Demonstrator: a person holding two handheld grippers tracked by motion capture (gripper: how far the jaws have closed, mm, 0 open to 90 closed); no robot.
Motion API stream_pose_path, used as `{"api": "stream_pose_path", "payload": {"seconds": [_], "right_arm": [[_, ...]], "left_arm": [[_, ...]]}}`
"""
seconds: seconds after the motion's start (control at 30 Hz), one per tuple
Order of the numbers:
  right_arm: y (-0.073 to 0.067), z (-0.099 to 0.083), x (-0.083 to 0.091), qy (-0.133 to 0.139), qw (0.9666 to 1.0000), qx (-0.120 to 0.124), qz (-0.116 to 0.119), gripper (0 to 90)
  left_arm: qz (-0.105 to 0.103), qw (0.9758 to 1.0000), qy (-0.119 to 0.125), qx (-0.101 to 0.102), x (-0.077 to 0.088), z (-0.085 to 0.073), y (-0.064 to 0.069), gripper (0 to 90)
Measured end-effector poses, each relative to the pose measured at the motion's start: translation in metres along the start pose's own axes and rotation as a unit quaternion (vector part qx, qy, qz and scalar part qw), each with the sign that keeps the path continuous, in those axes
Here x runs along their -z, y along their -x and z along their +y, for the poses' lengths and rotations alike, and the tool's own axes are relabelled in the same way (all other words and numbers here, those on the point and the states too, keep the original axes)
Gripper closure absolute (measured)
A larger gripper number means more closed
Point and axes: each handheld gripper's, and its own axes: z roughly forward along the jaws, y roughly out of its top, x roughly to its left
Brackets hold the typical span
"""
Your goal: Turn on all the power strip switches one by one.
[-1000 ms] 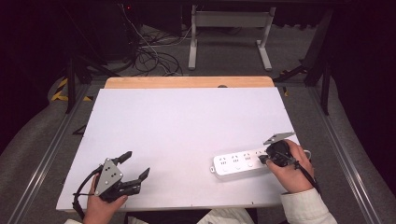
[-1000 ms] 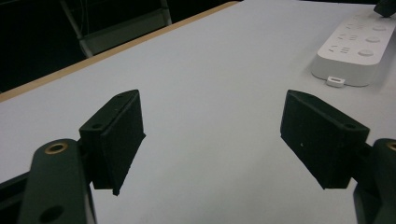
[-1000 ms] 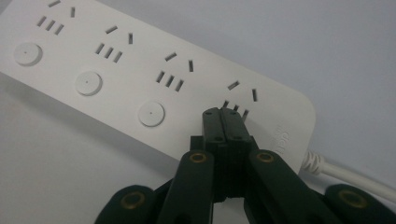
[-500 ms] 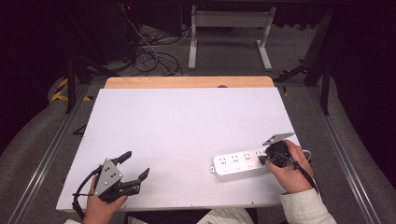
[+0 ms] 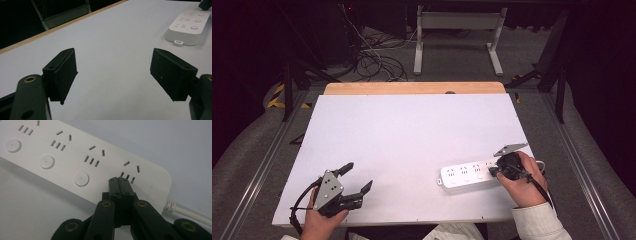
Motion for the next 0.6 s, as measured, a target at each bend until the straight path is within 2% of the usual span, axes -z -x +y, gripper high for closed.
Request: {"api": "stream_pose_path", "payload": {"seconds": [0.17, 0.3, 0.4, 0.53, 0.6], "right_arm": [[-0.001, 0.0009, -0.0008, -0.004, 1.0, -0.001, -0.004, 90.0], [0.0006, -0.0002, -0.001, -0.002, 1.0, -0.006, 0.002, 90.0], [0.0002, 0.0, -0.0011, -0.003, 1.0, -0.005, 0.001, 90.0], [-0.0013, -0.0003, -0.0016, -0.004, 1.0, -0.005, -0.004, 90.0], [-0.0026, 0.0, -0.0017, -0.004, 1.0, 0.0, -0.009, 90.0]], "left_arm": [[0.001, 1.0, 0.0, -0.004, 0.0002, 0.0002, -0.0002, 22.1], [0.001, 1.0, 0.0, -0.005, 0.0005, 0.0002, -0.0005, 22.1], [0.0, 1.0, 0.001, 0.0, 0.0003, 0.0, 0.0, 22.1], [0.001, 1.0, 0.001, -0.004, 0.0005, 0.0002, -0.0005, 22.1], [0.0, 1.0, 0.0, 0.002, 0.0004, -0.0001, 0.0002, 22.1]]}}
